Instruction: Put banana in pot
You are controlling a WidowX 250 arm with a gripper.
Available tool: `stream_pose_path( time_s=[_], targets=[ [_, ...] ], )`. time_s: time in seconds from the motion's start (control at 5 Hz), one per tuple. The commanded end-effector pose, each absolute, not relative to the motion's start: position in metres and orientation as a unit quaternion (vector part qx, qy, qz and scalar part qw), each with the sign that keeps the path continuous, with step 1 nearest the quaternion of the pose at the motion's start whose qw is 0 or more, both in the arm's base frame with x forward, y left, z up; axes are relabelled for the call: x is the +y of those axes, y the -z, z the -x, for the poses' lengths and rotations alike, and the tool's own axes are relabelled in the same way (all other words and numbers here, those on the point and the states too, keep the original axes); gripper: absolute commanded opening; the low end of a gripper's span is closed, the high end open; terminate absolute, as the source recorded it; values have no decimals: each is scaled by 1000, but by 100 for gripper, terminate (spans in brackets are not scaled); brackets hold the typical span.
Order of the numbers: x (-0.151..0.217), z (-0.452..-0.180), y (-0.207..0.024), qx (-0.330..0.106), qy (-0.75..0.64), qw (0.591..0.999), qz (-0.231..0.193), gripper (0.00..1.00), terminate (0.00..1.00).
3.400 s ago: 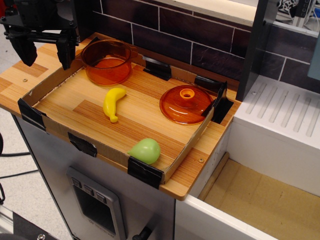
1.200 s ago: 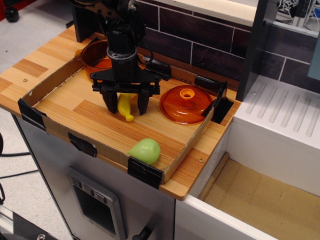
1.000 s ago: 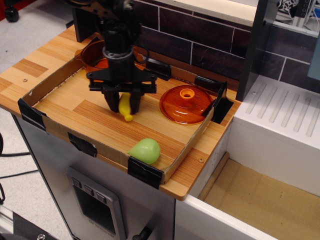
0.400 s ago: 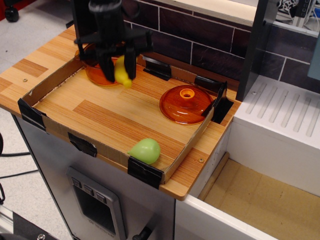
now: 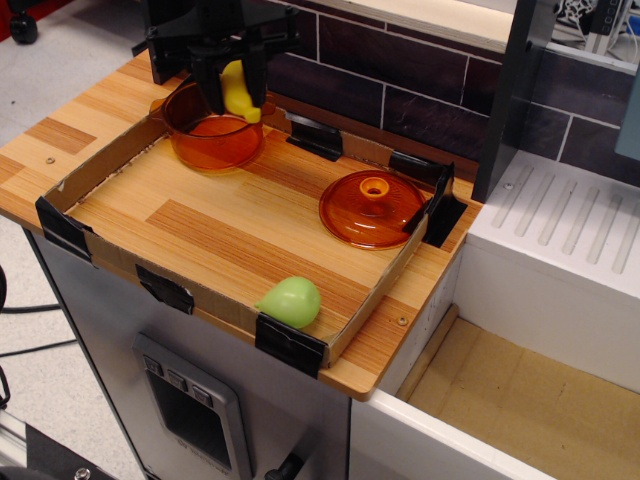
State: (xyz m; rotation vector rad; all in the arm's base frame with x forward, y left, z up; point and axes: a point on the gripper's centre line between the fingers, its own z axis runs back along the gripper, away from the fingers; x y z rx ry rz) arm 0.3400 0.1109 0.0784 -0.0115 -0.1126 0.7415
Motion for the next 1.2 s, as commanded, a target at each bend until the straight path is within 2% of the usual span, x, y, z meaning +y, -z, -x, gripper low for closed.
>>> stream_pose_path(
  time_s=[0.0,0.4,0.6,0.8,1.0],
  targets=[
    [151,-362,-87,-108,-390,914,-25,0,0],
    [164,-367,-66,-109,-386,914,-57,0,0],
    [159,-369,-68,-97,-379,919,-47,100,0],
    [150,-368,-82,-93,-373,923,-23,100,0],
    [130,-360,-114,-107,-352,930,12,100,0]
  ],
)
